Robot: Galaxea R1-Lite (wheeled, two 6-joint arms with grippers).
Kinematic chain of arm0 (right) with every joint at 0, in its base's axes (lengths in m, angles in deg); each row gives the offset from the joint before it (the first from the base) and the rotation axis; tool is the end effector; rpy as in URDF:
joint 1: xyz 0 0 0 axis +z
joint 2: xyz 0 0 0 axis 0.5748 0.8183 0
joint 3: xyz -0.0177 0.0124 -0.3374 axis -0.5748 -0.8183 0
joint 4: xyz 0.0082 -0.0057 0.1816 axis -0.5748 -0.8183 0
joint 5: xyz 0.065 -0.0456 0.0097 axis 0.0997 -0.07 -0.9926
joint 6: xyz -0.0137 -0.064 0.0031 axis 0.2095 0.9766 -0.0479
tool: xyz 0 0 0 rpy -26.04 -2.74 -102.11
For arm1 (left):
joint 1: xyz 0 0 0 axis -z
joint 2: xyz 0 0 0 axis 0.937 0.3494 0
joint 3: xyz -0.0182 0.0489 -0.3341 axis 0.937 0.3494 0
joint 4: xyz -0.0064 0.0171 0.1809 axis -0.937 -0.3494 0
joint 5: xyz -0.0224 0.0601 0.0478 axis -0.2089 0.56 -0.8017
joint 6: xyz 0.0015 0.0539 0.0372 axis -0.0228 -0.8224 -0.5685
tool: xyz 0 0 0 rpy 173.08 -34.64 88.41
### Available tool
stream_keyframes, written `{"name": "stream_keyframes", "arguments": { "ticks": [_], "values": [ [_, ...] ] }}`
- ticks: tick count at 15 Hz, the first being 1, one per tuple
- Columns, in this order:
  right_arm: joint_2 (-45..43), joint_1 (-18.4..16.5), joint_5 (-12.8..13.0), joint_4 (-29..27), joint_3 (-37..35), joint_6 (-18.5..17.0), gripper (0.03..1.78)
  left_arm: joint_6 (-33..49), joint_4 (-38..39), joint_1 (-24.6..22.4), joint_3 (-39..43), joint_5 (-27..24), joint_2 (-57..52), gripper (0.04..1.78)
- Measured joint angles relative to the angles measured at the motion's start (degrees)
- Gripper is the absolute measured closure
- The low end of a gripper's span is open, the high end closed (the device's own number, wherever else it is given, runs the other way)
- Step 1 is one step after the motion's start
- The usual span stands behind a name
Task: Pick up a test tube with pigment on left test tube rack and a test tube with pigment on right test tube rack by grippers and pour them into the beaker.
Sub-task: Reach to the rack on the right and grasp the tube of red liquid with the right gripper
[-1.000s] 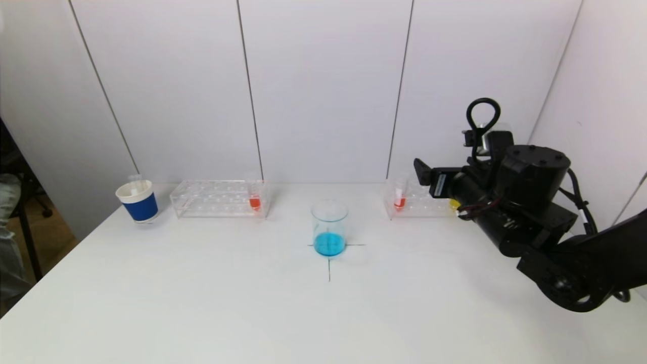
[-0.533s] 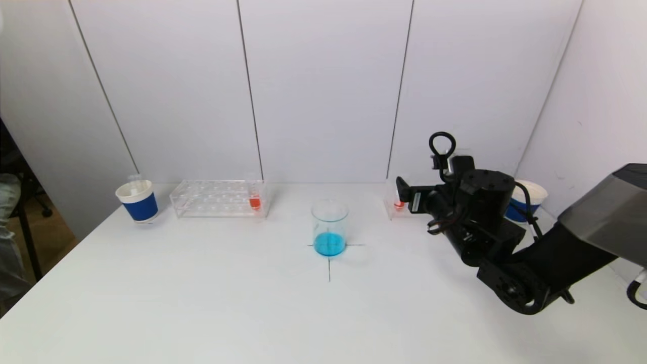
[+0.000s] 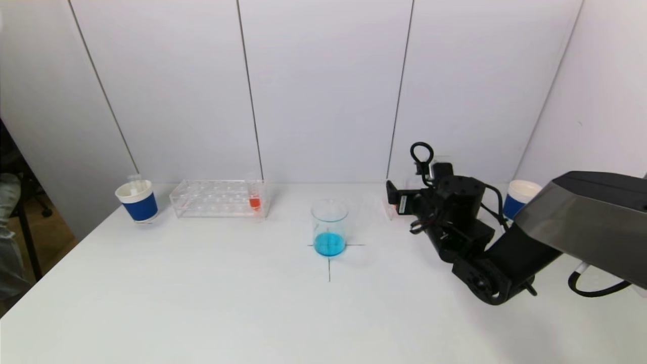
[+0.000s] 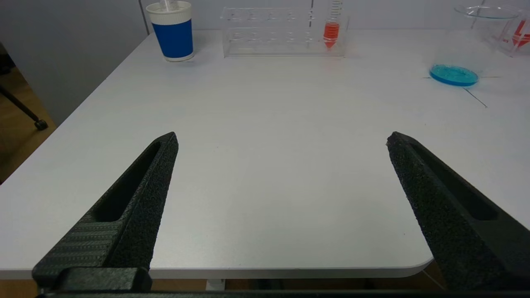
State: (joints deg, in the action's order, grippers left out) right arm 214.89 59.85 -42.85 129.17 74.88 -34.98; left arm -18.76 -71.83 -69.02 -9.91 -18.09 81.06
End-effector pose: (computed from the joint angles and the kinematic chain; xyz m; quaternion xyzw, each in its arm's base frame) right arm 0.4282 0.1683 0.1094 0.0080 0.0307 0.0059 0.9995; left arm -0.0274 0.0002 0.0762 -0.0098 -0.0027 -0.0056 0.9999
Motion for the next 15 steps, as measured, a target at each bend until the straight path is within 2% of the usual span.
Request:
{"name": "stream_keyframes", "arguments": {
  "ticks": [15],
  "values": [
    [9.6, -1.6, -0.2, 0.4, 11.0, 0.3, 0.04, 0.0, 0.0, 0.0, 0.0, 0.0, 0.0, 0.06]
  ]
}}
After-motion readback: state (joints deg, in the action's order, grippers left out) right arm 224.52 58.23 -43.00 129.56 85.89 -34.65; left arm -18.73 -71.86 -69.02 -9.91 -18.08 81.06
